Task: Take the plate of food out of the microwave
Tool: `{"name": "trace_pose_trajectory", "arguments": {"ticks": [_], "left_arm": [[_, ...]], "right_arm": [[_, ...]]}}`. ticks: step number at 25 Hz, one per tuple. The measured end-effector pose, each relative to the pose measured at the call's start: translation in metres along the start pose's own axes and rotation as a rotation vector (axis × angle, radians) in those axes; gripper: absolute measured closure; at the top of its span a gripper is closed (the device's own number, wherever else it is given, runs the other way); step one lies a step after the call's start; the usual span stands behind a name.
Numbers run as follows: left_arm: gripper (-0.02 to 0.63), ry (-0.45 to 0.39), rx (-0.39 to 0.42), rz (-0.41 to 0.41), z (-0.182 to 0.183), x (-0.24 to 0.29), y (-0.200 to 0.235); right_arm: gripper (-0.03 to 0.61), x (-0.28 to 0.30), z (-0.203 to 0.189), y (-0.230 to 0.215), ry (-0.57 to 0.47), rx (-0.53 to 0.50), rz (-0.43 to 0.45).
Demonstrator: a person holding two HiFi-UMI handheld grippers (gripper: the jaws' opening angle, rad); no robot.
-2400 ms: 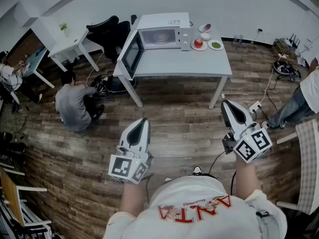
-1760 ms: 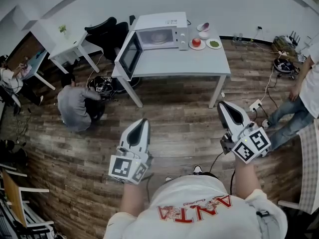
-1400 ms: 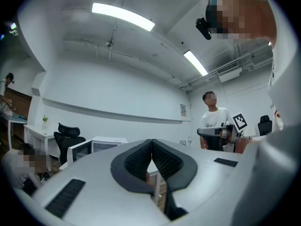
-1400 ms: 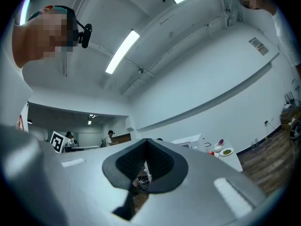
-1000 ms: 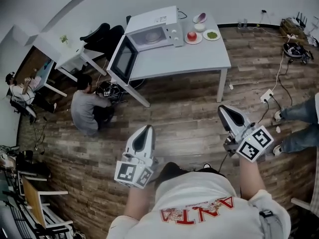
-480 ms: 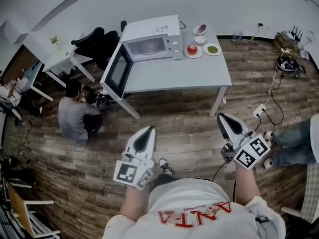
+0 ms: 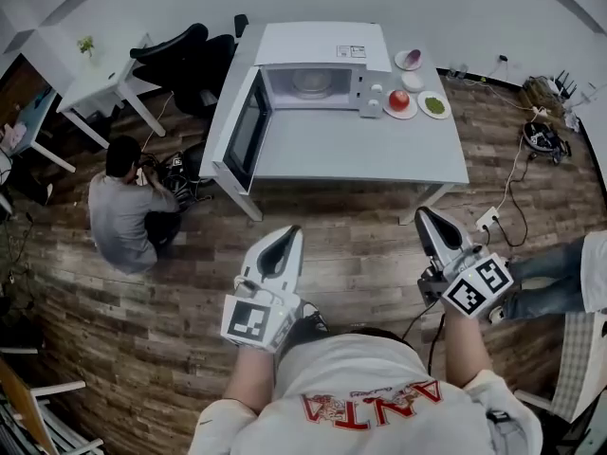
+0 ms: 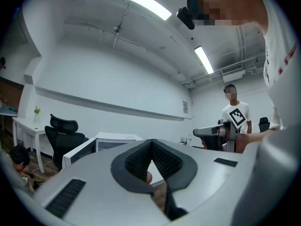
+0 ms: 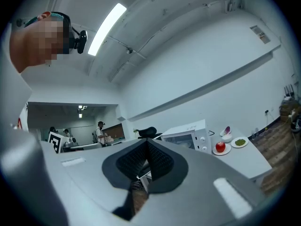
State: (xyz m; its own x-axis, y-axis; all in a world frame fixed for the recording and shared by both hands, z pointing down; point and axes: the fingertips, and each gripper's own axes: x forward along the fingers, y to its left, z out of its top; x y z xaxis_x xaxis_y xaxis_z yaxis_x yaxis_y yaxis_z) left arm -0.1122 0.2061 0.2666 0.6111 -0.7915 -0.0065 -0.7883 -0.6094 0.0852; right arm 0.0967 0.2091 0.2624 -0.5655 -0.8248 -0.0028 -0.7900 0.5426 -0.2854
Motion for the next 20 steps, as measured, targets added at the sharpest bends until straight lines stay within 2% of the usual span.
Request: {"name": "trace_pose_trajectory", "arguments": {"ticks": [5,11,15,20], "left_arm": [[0.604,0.009,-0.038,-0.018,-0.013,0.001,0.052],[0.604,0.001,-0.085,-0.036,-0.024,0.024,0.083],[0.604,0.016,-0.082,-0.035,-0.022,0.05,0.095],[0.604,0.034,-0.065,-0.017,-0.024,0.102,0.1]], "right_arm": [[0.577,0.051,-0.018,0.009,0.031,0.043,-0.052],[0.577,0.085,-0.025,-0.007,0.078,0.063,-0.085],[0.577,0.109,-0.029,-0.026,0.072,0.093,-0.073],[0.577,0.14,-0.025,-0.074,0.05,0.148,-0.051]]}}
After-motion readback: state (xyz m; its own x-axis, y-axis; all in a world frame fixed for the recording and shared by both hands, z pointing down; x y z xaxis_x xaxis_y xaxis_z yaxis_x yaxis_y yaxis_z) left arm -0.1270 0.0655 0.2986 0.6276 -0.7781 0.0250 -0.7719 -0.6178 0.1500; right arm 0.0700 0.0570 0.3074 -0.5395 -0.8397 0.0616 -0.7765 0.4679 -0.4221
